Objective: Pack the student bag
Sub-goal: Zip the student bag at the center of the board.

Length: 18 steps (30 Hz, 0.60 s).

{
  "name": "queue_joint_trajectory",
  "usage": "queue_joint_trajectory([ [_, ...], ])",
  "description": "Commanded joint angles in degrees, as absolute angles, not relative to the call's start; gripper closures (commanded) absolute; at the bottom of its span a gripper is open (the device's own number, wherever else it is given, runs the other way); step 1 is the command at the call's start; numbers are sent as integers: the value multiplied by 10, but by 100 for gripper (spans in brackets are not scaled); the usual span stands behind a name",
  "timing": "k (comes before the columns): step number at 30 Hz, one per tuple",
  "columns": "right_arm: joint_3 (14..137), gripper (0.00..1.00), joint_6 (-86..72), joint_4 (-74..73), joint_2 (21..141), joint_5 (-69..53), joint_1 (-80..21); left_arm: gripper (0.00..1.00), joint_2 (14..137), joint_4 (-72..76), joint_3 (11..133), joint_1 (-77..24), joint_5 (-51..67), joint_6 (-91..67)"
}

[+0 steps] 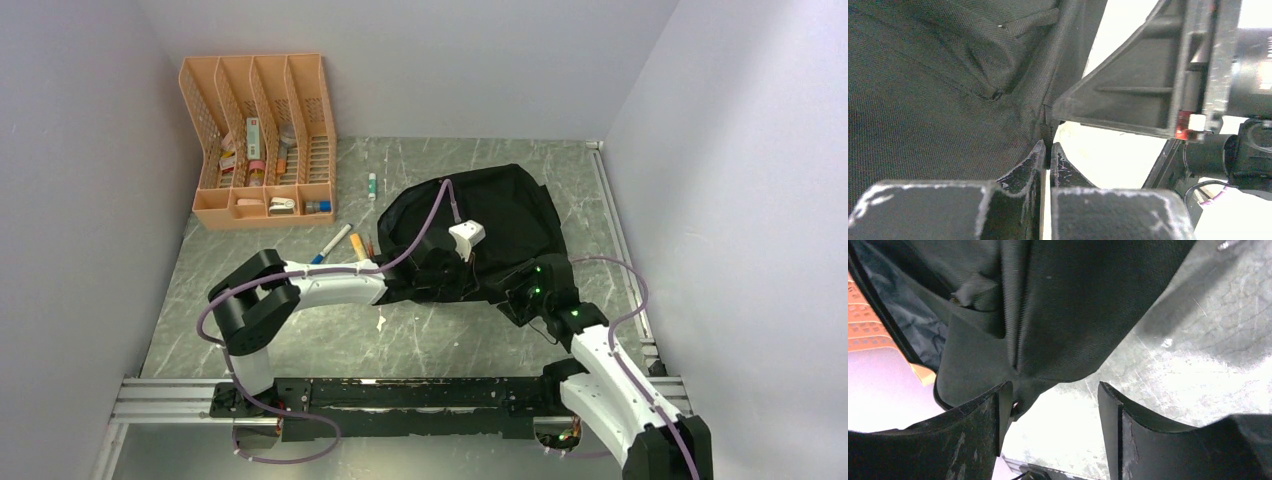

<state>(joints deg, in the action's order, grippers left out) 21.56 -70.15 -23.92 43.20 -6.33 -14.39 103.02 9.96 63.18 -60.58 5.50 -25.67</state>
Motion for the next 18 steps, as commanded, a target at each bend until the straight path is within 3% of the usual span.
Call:
queue_joint_trajectory([
  [1, 196, 33, -748, -193, 459, -91, -143, 95, 1007, 144, 626, -605, 92, -245],
  [7, 185, 42, -752, -146, 493, -70, -143, 95, 998, 159, 610, -605, 108, -248],
  [11, 162, 66, -761, -111, 496, -50, -144, 95, 989, 157, 597, -605, 106, -248],
  [18, 161, 96, -744, -136, 477, -4, -143, 95, 955, 124, 579, -604, 57, -246],
])
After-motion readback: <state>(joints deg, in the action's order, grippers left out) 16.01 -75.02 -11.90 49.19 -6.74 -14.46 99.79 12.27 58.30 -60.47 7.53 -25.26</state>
